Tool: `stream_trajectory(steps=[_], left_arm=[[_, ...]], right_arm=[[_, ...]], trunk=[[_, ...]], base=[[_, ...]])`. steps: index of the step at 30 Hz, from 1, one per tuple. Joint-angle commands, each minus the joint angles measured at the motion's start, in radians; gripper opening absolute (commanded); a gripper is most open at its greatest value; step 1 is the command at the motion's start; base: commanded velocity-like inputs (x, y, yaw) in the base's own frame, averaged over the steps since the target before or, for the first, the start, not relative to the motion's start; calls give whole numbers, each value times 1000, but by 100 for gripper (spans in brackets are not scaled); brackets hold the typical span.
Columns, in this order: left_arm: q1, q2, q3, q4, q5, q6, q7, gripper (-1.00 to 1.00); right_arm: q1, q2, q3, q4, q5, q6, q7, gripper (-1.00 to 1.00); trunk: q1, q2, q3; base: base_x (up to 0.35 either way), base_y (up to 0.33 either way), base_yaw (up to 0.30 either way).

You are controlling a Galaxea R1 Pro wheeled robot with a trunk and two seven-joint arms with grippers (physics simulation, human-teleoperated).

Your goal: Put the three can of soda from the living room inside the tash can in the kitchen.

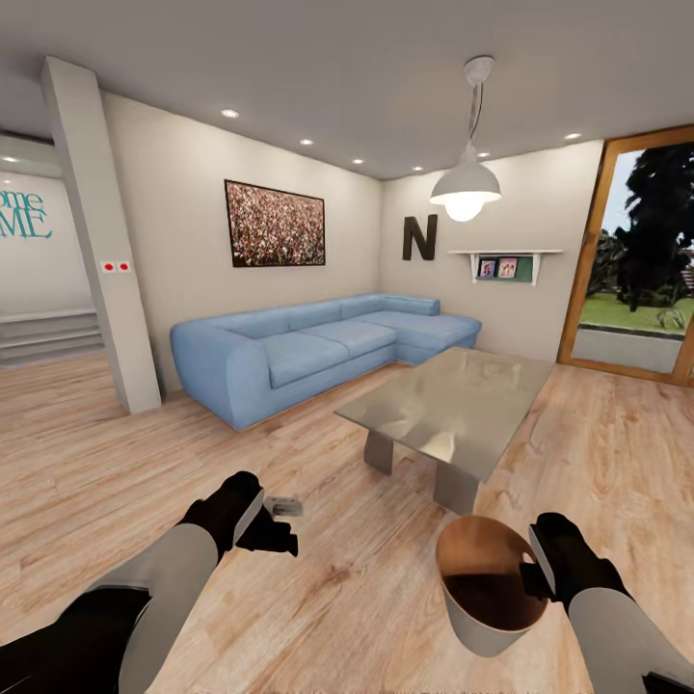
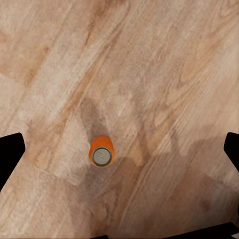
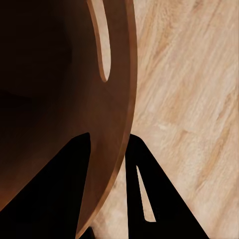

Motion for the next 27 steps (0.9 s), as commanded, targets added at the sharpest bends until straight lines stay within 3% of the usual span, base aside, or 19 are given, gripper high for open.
stream_trajectory(steps=[1, 27], left_arm=[[0, 0, 0, 0, 0, -1, 2, 100], [0, 0, 0, 9, 1, -14, 14, 100]], right_arm=[[-1, 1, 0, -1, -7, -1, 2, -100], [-1, 22, 0, -1, -7, 0, 1, -100]], trunk=[[4, -7, -3], [104, -189, -84]], base=[[0, 0, 0], [0, 0, 0]])
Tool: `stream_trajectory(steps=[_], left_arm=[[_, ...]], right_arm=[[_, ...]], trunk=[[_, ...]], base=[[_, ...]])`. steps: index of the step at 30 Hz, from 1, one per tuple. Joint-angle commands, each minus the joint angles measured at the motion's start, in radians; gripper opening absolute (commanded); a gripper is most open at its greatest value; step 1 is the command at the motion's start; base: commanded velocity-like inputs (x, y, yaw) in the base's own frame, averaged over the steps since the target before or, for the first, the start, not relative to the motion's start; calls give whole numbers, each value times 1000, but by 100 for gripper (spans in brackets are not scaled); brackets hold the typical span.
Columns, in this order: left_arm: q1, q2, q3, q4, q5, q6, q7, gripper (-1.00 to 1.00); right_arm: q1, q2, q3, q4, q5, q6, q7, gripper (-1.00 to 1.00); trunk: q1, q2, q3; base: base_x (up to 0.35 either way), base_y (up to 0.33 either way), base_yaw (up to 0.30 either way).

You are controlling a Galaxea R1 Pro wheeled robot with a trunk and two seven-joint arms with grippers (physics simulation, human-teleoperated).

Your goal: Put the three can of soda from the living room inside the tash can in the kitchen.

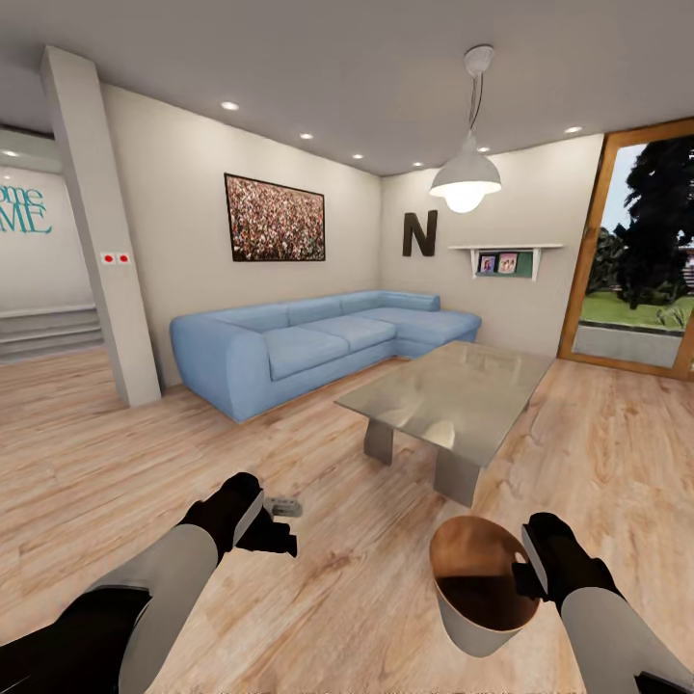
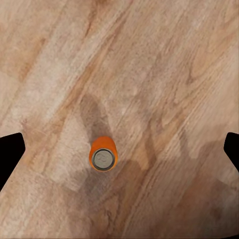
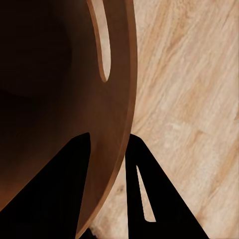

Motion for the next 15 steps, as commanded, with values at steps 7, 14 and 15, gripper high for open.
stream_trajectory(steps=[7, 14, 15], left_arm=[[0, 0, 0, 0, -1, 0, 1, 100], [0, 0, 0, 0, -1, 0, 1, 100], [0, 0, 0, 0, -1, 0, 1, 100]], right_arm=[[-1, 1, -1, -1, -12, -1, 3, -100], [-1, 10, 0, 0, -11, -1, 1, -100], [-1, 11, 0, 0, -11, -1, 0, -100]], trunk=[[27, -49, -22], [54, -98, -44], [58, -105, -47]], base=[[0, 0, 0], [0, 0, 0], [0, 0, 0]])
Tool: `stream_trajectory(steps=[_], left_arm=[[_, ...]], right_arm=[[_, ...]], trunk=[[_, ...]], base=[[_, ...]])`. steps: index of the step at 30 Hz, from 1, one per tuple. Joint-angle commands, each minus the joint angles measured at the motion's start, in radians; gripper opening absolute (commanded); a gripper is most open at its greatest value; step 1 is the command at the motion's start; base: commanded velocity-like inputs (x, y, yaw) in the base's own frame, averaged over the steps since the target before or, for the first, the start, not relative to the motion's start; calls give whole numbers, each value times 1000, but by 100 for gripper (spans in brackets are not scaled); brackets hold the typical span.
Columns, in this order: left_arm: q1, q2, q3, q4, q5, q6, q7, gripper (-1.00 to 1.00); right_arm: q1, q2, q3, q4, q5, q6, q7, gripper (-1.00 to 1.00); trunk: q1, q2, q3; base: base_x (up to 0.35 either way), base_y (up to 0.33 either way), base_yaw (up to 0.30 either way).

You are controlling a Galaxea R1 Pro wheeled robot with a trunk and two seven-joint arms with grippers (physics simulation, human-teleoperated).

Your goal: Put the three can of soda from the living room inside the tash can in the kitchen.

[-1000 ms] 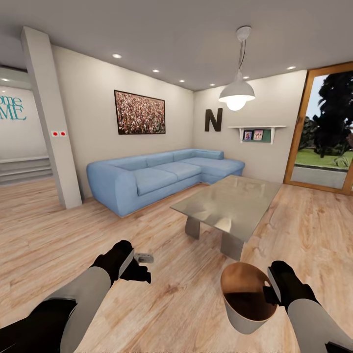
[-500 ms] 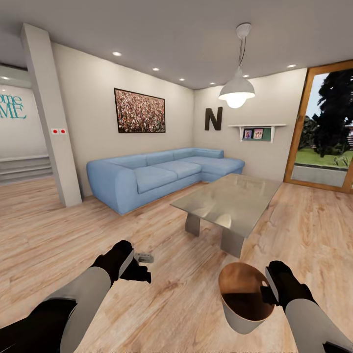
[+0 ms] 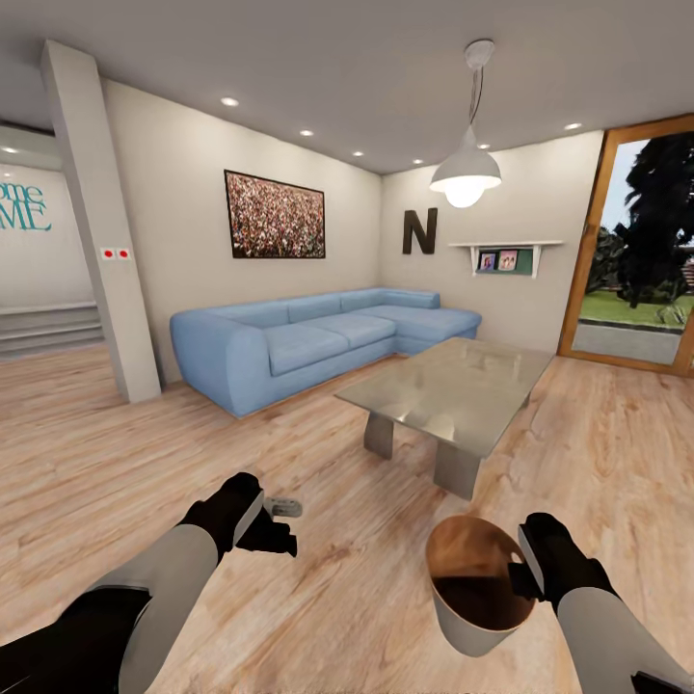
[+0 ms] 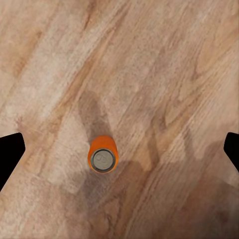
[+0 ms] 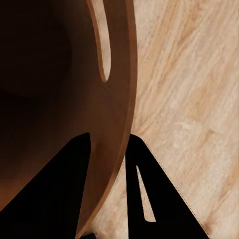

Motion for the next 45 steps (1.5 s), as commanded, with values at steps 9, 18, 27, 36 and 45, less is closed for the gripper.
stream_trajectory(steps=[9, 18, 27, 36, 45], left_arm=[[0, 0, 0, 0, 1, -1, -1, 100], [0, 0, 0, 0, 1, -11, -1, 100], [0, 1, 1, 1, 1, -35, -2, 100], [0, 1, 0, 2, 3, -55, -3, 100], [0, 2, 1, 2, 7, -58, -3, 100]], right_arm=[[-1, 4, 0, 0, -9, 0, -41, -100], [-1, 4, 0, 1, -10, 0, -45, -100], [-1, 5, 0, 0, -9, 0, -45, -100], [-67, 9, 1, -3, -7, 21, -50, -100], [-199, 90, -11, 8, -7, 21, -188, -100]], trunk=[[35, -63, -28], [45, -79, -61], [49, -81, -96], [53, -83, -131], [57, -85, -166]], base=[[0, 0, 0], [0, 0, 0], [0, 0, 0], [0, 0, 0], [0, 0, 0]])
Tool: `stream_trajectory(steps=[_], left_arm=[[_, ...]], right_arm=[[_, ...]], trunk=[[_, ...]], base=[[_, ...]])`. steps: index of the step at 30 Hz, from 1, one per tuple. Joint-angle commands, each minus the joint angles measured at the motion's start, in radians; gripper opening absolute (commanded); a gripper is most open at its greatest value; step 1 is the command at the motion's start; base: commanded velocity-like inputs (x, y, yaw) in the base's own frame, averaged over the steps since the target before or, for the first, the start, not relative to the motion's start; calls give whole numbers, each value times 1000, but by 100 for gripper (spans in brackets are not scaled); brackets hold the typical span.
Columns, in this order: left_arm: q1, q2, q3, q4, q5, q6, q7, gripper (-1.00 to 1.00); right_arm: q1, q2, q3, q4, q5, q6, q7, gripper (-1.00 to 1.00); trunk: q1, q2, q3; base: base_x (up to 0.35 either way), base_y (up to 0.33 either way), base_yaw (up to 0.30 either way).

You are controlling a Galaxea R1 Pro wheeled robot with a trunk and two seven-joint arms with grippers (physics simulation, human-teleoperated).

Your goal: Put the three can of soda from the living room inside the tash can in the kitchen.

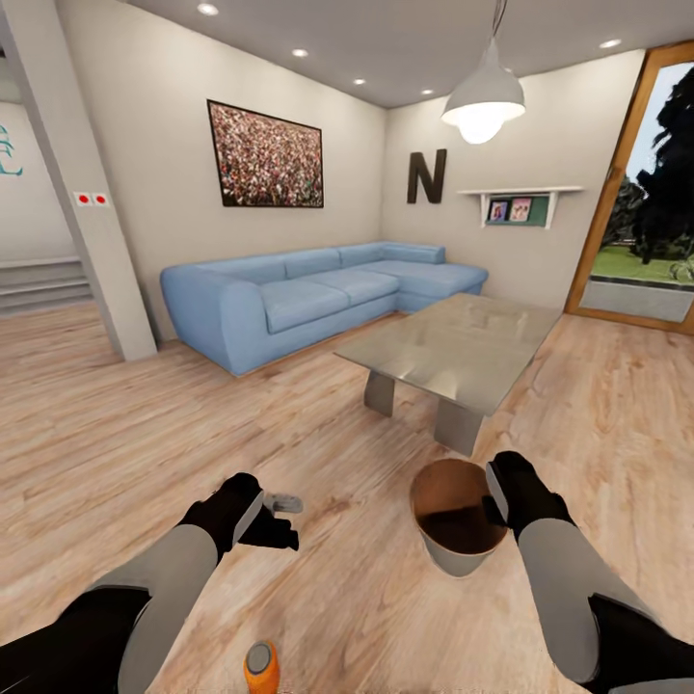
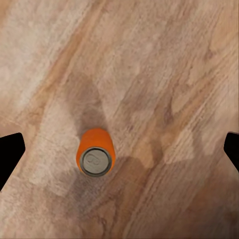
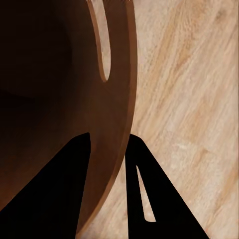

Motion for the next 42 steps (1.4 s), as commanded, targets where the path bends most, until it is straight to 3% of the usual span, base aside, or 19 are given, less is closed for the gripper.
stream_trajectory(steps=[1, 3, 17, 32, 42], left_arm=[[0, 0, 0, 0, 0, 0, 0, 100], [1, 0, 0, 0, 1, -1, 0, 100], [5, 1, 1, 0, -1, -32, 0, 100], [10, 4, 5, 2, -5, -71, 0, 100], [12, 24, 7, 3, -8, -110, 0, 100]], right_arm=[[-6, 7, -1, 0, 2, 0, -10, -100], [-17, 29, -3, 10, 0, 0, -34, -100], [-86, 77, -6, 43, -2, 0, -53, -100], [-88, 80, -5, 50, 0, 0, -53, -100], [-88, 80, -5, 51, 0, 0, -53, -100]], trunk=[[0, 0, -4], [1, -1, -12], [7, -4, -66], [14, -8, -124], [19, -10, -162]], base=[[0, 0, 0], [0, 0, 0], [0, 0, 0], [0, 0, 0], [0, 0, 0]])
